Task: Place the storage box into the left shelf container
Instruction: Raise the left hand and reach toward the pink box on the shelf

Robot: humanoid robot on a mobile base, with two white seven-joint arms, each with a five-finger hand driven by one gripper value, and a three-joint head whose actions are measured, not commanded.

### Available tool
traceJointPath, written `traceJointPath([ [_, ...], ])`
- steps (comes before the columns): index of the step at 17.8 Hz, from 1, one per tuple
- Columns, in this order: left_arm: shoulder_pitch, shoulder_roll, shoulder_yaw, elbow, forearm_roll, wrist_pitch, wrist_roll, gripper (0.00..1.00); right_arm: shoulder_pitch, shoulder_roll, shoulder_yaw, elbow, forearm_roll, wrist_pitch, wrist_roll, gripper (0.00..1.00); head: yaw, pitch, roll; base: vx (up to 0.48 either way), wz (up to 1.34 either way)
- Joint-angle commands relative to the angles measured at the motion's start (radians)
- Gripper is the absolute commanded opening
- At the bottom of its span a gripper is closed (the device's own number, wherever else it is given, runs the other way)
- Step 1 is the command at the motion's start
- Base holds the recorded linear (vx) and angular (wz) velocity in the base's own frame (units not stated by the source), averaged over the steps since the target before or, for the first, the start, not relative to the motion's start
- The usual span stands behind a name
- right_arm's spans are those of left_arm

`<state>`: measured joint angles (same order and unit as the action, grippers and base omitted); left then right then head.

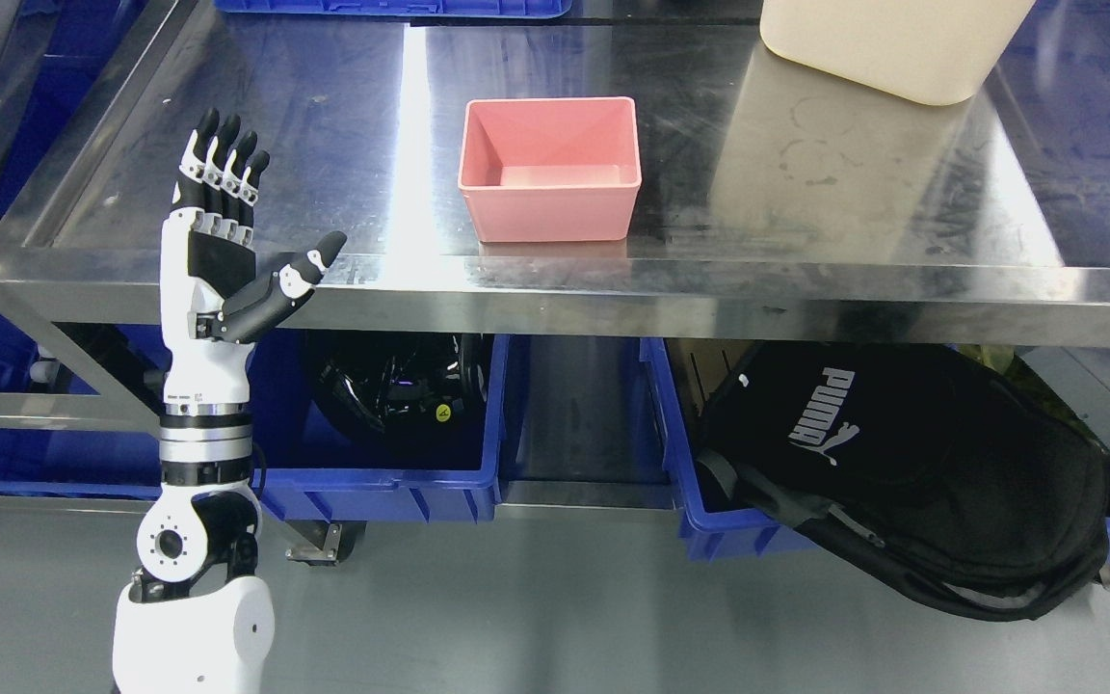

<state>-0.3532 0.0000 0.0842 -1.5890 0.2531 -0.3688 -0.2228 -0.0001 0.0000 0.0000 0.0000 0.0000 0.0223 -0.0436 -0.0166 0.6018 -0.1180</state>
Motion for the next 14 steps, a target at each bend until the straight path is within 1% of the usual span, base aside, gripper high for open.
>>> traceJointPath([
  [1, -0.016, 0.018, 0.031, -0.006, 0.002, 0.004, -0.053, 1.0, 0.009, -0.017, -0.005, -0.017, 0.002, -0.001, 0.001, 1.0, 0.0, 0.0, 0.0, 0.0, 0.0],
  [3, -0.071, 0.018, 0.054, -0.005, 0.0, 0.005, -0.117, 1.0, 0.009, -0.017, -0.005, -0.017, 0.002, -0.001, 0.001, 1.0, 0.0, 0.0, 0.0, 0.0, 0.0],
  [5, -0.157, 0.018, 0.089, 0.001, -0.006, 0.023, -0.186, 1.0, 0.009, -0.017, -0.005, -0.017, 0.002, -0.001, 0.001, 1.0, 0.0, 0.0, 0.0, 0.0, 0.0],
  [6, -0.209, 0.038, 0.091, 0.004, -0.024, 0.059, -0.219, 1.0, 0.009, -0.017, -0.005, -0.017, 0.002, -0.001, 0.001, 1.0, 0.0, 0.0, 0.0, 0.0, 0.0],
  [7, -0.26, 0.076, 0.089, 0.007, -0.058, 0.094, -0.24, 1.0, 0.009, -0.017, -0.005, -0.017, 0.002, -0.001, 0.001, 1.0, 0.0, 0.0, 0.0, 0.0, 0.0],
  [8, -0.347, 0.144, 0.075, 0.032, -0.13, 0.123, -0.26, 0.98, 0.009, -0.017, -0.005, -0.017, 0.002, -0.001, 0.001, 1.0, 0.0, 0.0, 0.0, 0.0, 0.0],
  [9, -0.413, 0.213, 0.031, 0.065, -0.17, 0.123, -0.269, 0.96, 0.009, -0.017, -0.005, -0.017, 0.002, -0.001, 0.001, 1.0, 0.0, 0.0, 0.0, 0.0, 0.0],
  [11, -0.553, 0.351, -0.164, 0.124, -0.175, 0.129, -0.318, 0.96, 0.009, -0.017, -0.005, -0.017, 0.002, -0.001, 0.001, 1.0, 0.0, 0.0, 0.0, 0.0, 0.0],
  [12, -0.611, 0.4, -0.273, 0.164, -0.181, 0.133, -0.332, 0.97, 0.009, -0.017, -0.005, -0.017, 0.002, -0.001, 0.001, 1.0, 0.0, 0.0, 0.0, 0.0, 0.0],
  [13, -0.66, 0.425, -0.349, 0.188, -0.193, 0.136, -0.339, 0.98, 0.009, -0.017, -0.005, -0.017, 0.002, -0.001, 0.001, 1.0, 0.0, 0.0, 0.0, 0.0, 0.0],
  [14, -0.693, 0.425, -0.412, 0.198, -0.227, 0.163, -0.358, 0.99, 0.009, -0.017, -0.005, -0.017, 0.002, -0.001, 0.001, 1.0, 0.0, 0.0, 0.0, 0.0, 0.0],
])
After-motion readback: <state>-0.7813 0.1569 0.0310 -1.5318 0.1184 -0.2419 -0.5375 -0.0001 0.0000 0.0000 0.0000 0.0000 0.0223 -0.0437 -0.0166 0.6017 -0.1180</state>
